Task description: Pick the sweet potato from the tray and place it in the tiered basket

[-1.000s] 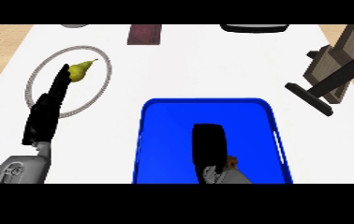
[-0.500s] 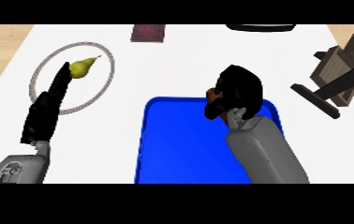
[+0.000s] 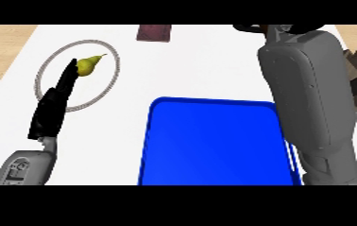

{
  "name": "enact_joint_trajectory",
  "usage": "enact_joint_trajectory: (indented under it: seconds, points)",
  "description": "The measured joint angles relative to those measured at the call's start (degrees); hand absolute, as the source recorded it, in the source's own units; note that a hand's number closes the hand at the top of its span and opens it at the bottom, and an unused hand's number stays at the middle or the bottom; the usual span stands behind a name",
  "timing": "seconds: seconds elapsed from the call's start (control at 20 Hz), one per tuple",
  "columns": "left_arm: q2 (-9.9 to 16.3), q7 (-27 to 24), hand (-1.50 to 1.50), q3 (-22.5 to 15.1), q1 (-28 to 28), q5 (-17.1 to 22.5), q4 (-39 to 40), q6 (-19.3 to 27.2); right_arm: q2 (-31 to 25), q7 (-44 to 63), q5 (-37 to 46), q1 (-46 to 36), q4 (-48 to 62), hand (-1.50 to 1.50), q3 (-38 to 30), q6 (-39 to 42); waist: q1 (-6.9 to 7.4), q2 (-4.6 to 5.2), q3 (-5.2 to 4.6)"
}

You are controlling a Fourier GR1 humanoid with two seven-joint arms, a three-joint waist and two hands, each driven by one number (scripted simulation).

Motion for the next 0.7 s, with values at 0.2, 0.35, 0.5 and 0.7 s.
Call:
enact_joint_trajectory:
  seconds: [0.2, 0.35, 0.5, 0.7]
  points:
    - [0.29, -0.27, 0.0, 0.33, -0.19, 0.1, 0.21, -0.37, -4.3, -0.02, 5.23, -11.23, 7.45, 1.5, -3.69, -0.54, 0.35, -0.02, -0.03]
    - [0.21, -0.36, 0.0, 0.41, -0.26, 0.02, 0.78, -0.51, -7.85, -0.74, 8.66, -17.8, 14.36, 1.5, -5.12, 0.03, 0.06, -0.03, -0.02]
    - [-0.44, -0.46, 0.0, 0.18, -0.6, -0.59, 1.15, 0.11, -11.33, -1.87, 9.98, -23.9, 21.36, 1.5, -7.11, 1.55, -0.35, -0.08, 0.02]
    - [-0.36, -0.3, 0.0, 0.79, -0.64, -0.36, 1.25, -0.2, -14.62, -3.71, 9.76, -29.72, 29.81, 1.5, -10.4, 1.37, -0.62, -0.11, 0.07]
